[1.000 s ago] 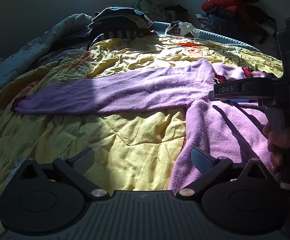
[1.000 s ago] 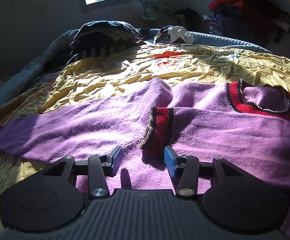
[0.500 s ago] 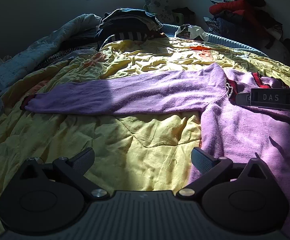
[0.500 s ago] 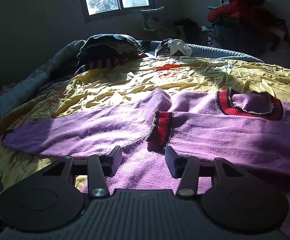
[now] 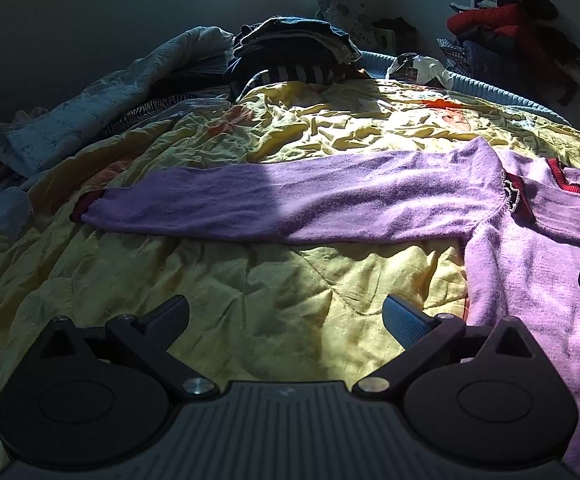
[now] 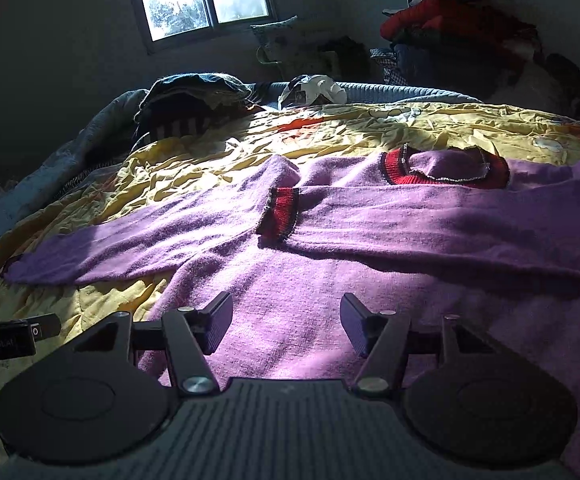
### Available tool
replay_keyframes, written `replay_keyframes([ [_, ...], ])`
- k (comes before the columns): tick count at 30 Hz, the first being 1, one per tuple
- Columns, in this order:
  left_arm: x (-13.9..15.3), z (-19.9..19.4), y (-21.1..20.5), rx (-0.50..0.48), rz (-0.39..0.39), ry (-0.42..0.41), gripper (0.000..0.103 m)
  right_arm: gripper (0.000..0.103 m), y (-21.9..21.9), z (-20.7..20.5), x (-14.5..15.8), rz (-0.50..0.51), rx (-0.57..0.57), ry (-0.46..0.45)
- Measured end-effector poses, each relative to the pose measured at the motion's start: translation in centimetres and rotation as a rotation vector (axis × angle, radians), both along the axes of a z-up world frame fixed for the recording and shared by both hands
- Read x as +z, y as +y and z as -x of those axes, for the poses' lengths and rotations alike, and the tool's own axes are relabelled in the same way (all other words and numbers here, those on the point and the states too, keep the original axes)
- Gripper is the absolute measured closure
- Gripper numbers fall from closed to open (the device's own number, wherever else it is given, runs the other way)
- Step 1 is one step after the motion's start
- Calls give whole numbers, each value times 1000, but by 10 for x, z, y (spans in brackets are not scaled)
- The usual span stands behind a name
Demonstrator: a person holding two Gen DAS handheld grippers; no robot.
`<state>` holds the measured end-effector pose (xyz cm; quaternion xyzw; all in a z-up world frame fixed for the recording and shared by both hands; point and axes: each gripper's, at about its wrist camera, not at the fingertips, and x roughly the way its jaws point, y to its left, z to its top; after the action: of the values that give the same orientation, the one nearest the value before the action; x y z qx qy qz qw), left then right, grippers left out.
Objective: Fold small clothes
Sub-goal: 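Lift the open right gripper away from the folded sleeve, then roll the left gripper and grasp the other red-cuffed sleeve end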
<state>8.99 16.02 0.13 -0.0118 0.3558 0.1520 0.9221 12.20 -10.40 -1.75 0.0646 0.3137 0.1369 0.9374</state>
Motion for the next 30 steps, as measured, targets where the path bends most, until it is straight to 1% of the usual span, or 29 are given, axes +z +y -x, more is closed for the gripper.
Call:
replay_keyframes([
  [3, 1, -6, 17, 15, 0, 8, 0, 42, -3, 10, -3, -1, 0, -2],
  [5, 3, -12, 39, 46, 34, 11, 0, 40, -5, 17, -4, 3, -7, -8],
  [8, 3, -19, 74, 124, 91, 12, 0, 37, -8, 27, -6, -6, -14, -10],
  [10, 1, -24, 103, 180, 139, 3, 0, 37, -8, 33, -8, -9, -11, -9],
  [13, -4, -27, 147, 231, 264, -22, 0, 36, -6, 41, -12, 1, -10, -16],
  [16, -13, -27, 191, 301, 442, -81, 0, 35, -6, 48, -17, -10, -12, -21],
  [18, -24, -22, 218, 358, 594, -156, 0, 34, -9, 54, -20, -50, -14, -39],
  [20, -37, -17, 238, 367, 719, -254, 0, 33, -9, 56, -21, -66, -15, -42],
  [23, -42, -19, 253, 360, 799, -309, 0, 31, -10, 60, -21, -67, -18, -58],
  [29, -50, -34, 275, 355, 874, -368, 0, 29, -11, 60, -29, -76, -27, -48],
  [30, -54, -37, 281, 363, 904, -374, 0, 29, -11, 61, -29, -77, -28, -52],
])
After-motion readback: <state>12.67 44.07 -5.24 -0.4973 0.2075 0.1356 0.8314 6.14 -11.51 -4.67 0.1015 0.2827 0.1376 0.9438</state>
